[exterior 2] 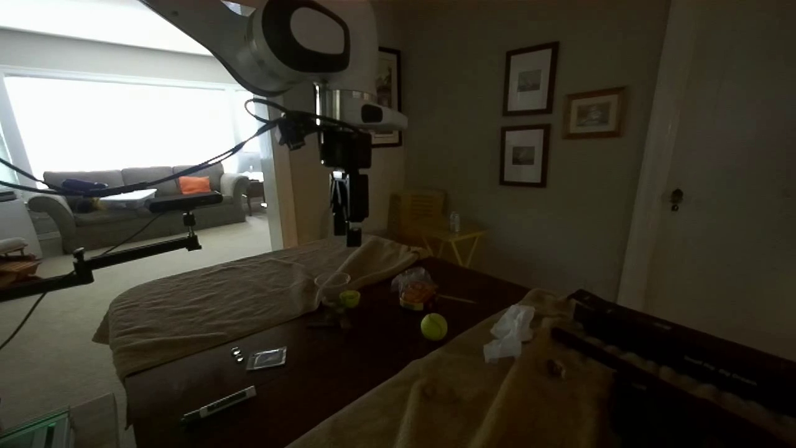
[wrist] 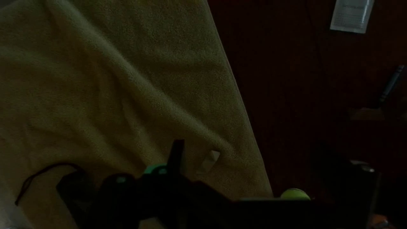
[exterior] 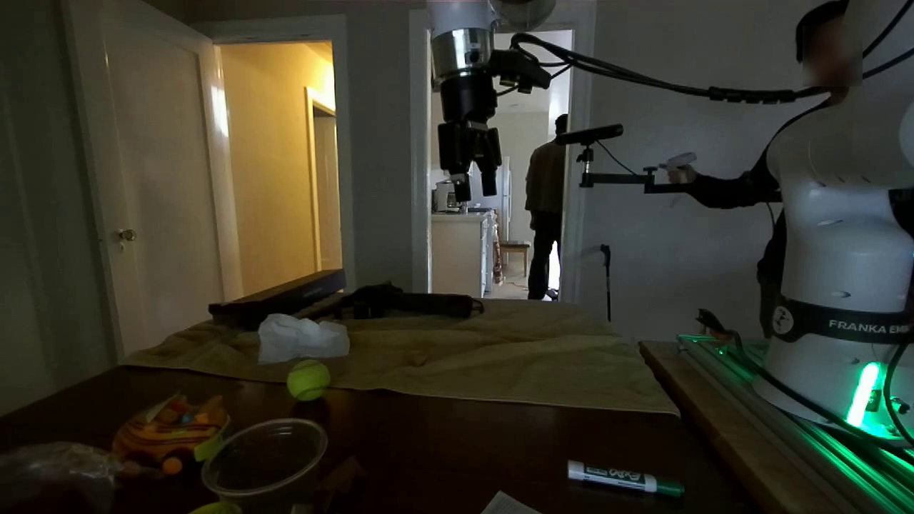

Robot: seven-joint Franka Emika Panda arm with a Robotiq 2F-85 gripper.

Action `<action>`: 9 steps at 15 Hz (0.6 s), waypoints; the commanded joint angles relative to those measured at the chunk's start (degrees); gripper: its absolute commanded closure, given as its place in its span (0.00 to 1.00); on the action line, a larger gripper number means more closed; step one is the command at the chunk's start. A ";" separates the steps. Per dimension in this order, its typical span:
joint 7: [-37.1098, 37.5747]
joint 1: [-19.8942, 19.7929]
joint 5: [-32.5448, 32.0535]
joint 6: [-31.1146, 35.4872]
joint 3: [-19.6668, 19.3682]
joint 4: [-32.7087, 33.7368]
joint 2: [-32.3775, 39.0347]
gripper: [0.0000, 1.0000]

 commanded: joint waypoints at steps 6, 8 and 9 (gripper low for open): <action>2.51 1.57 -3.84 -0.04 2.12 -0.64 1.06 0.00; 3.74 2.74 -4.65 0.53 3.59 -1.48 1.69 0.00; 4.75 3.46 -4.99 0.61 4.39 -1.80 2.01 0.00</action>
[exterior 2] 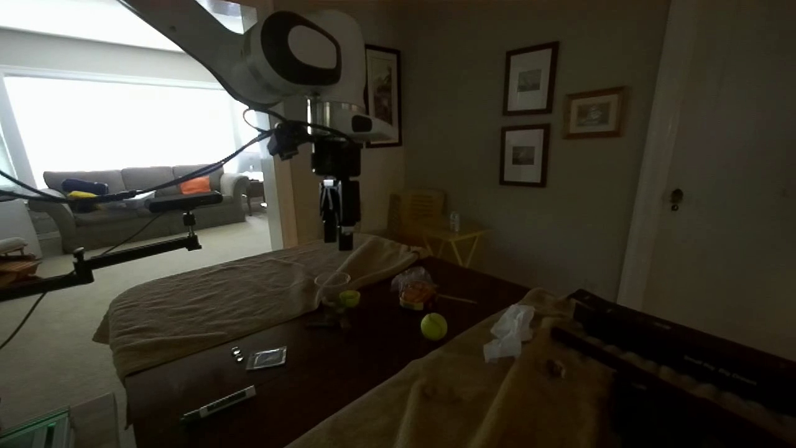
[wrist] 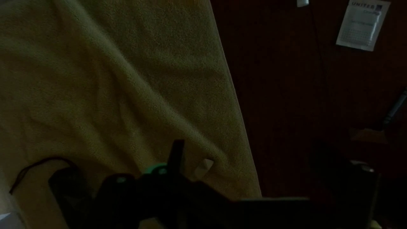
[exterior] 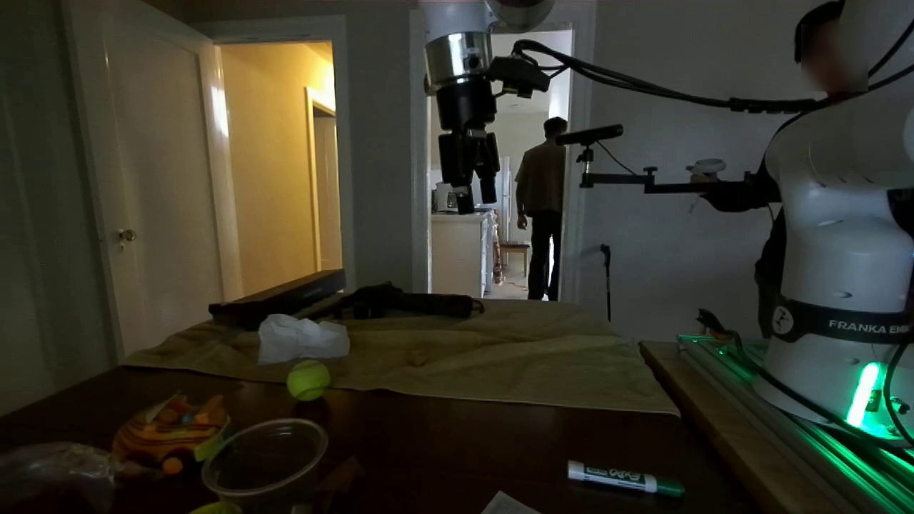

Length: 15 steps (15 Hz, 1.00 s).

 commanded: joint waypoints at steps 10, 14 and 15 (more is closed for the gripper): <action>22.32 10.03 -0.93 0.62 8.94 -2.28 4.97 0.00; 22.36 11.65 2.20 1.41 9.22 -2.77 6.36 0.00; 20.82 11.75 3.19 1.62 9.01 -2.94 6.08 0.00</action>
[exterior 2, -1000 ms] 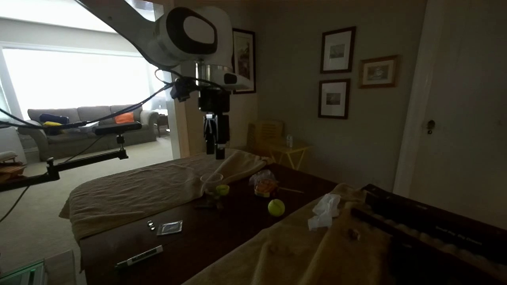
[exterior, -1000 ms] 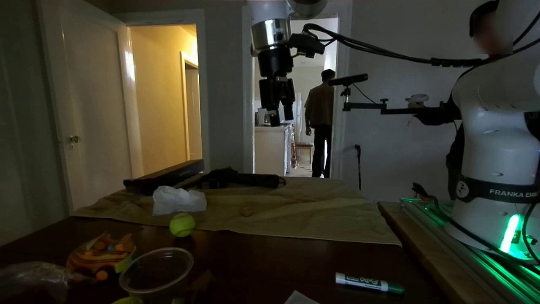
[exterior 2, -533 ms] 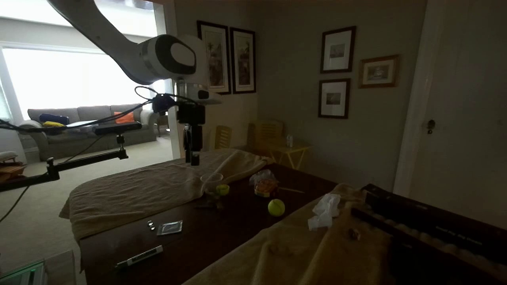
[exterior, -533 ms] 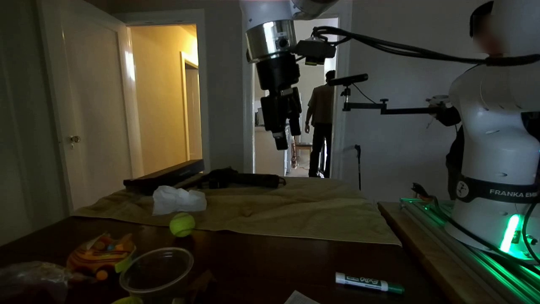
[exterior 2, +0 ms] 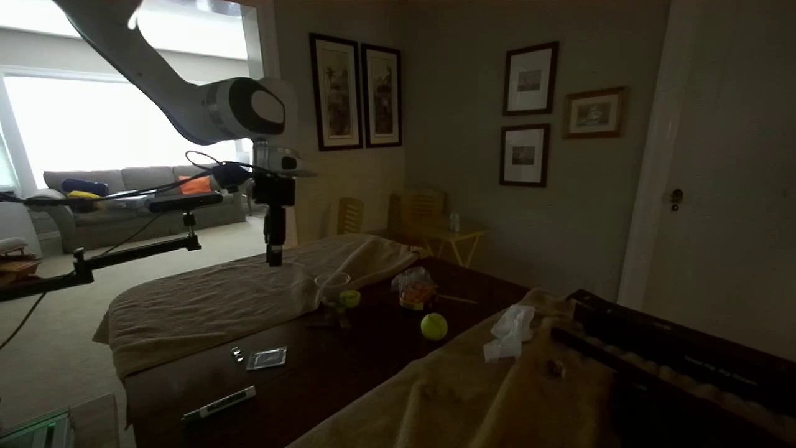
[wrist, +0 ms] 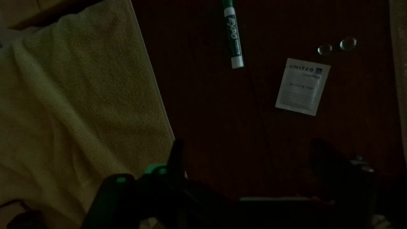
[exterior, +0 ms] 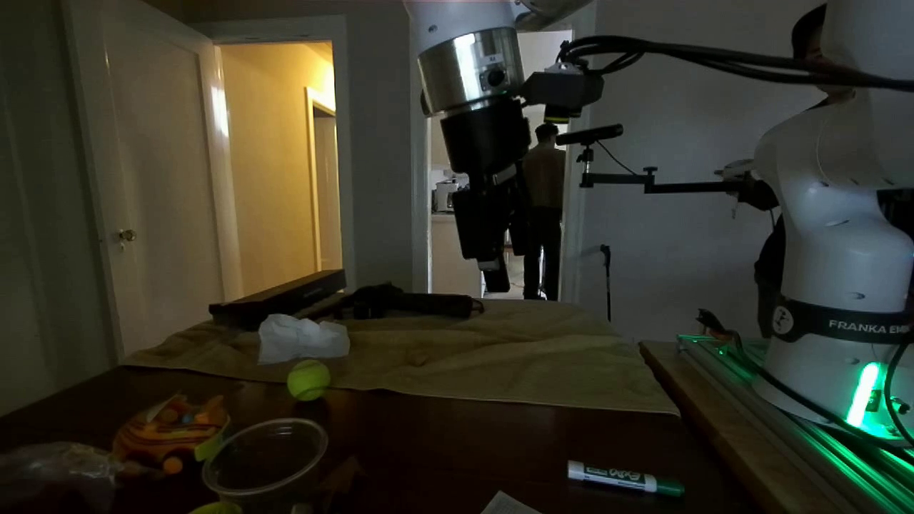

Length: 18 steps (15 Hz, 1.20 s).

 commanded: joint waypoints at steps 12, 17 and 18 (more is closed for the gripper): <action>-0.48 3.52 0.60 0.00 1.27 -1.40 3.68 0.00; -0.72 6.36 4.90 1.21 2.87 -5.10 5.39 0.00; -1.01 6.69 6.42 1.59 3.07 -6.13 5.45 0.00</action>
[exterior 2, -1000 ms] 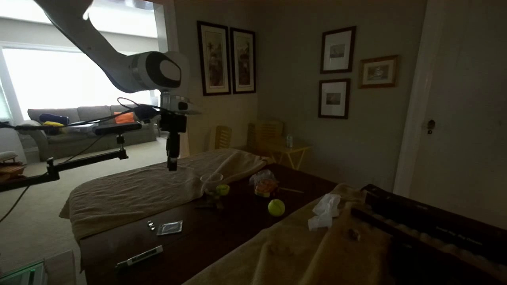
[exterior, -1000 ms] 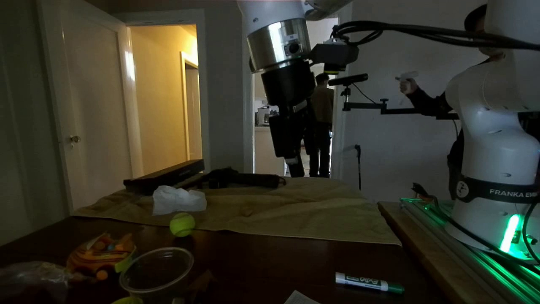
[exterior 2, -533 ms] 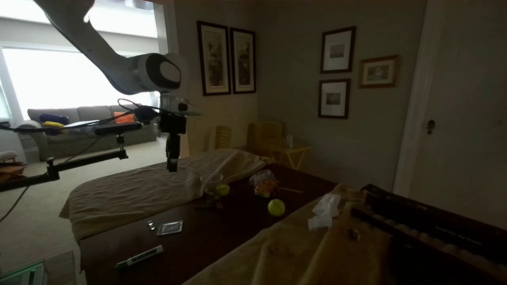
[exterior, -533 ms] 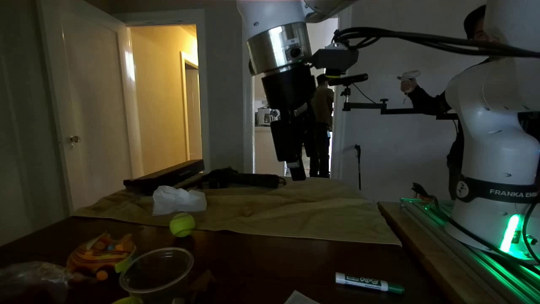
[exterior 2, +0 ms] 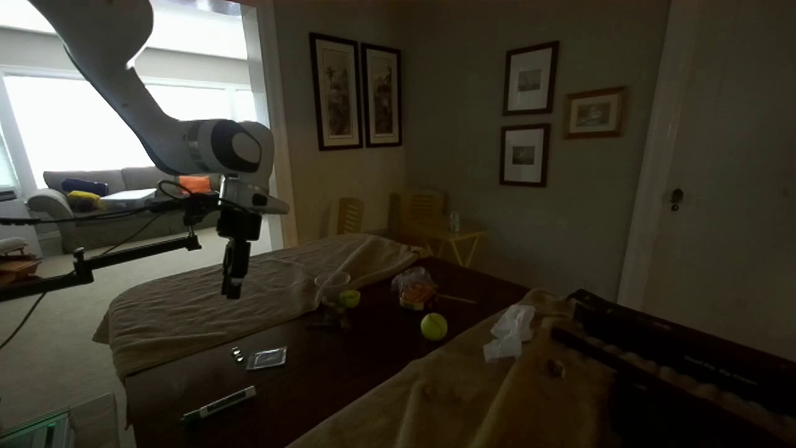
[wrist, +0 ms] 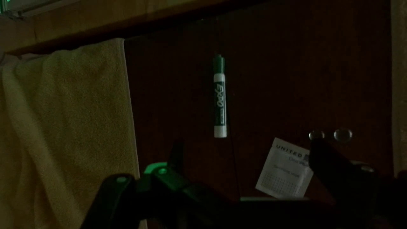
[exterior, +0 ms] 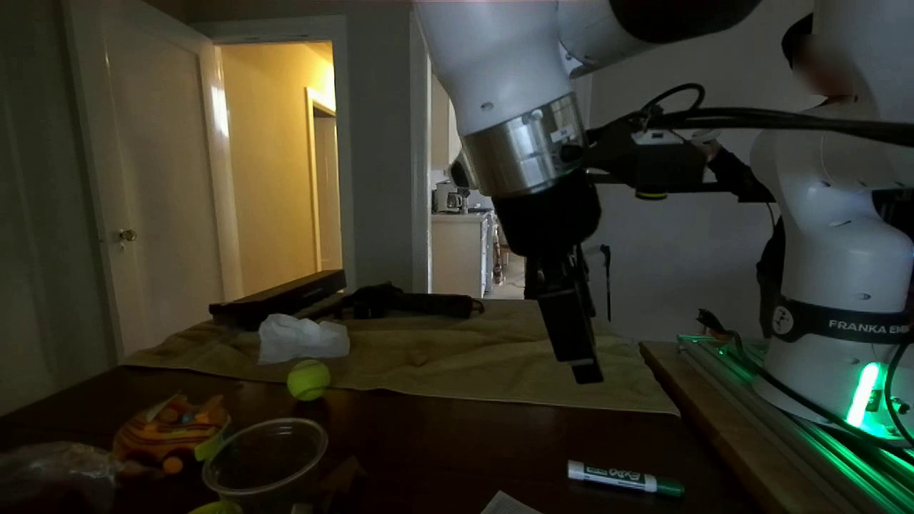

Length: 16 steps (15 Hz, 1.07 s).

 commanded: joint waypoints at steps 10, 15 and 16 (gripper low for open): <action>-1.01 0.07 3.58 12.66 -2.45 -11.97 4.32 0.00; -3.58 -0.39 0.42 20.98 -5.88 -12.90 9.99 0.00; -4.36 -0.34 0.04 21.97 -6.54 -12.66 10.74 0.00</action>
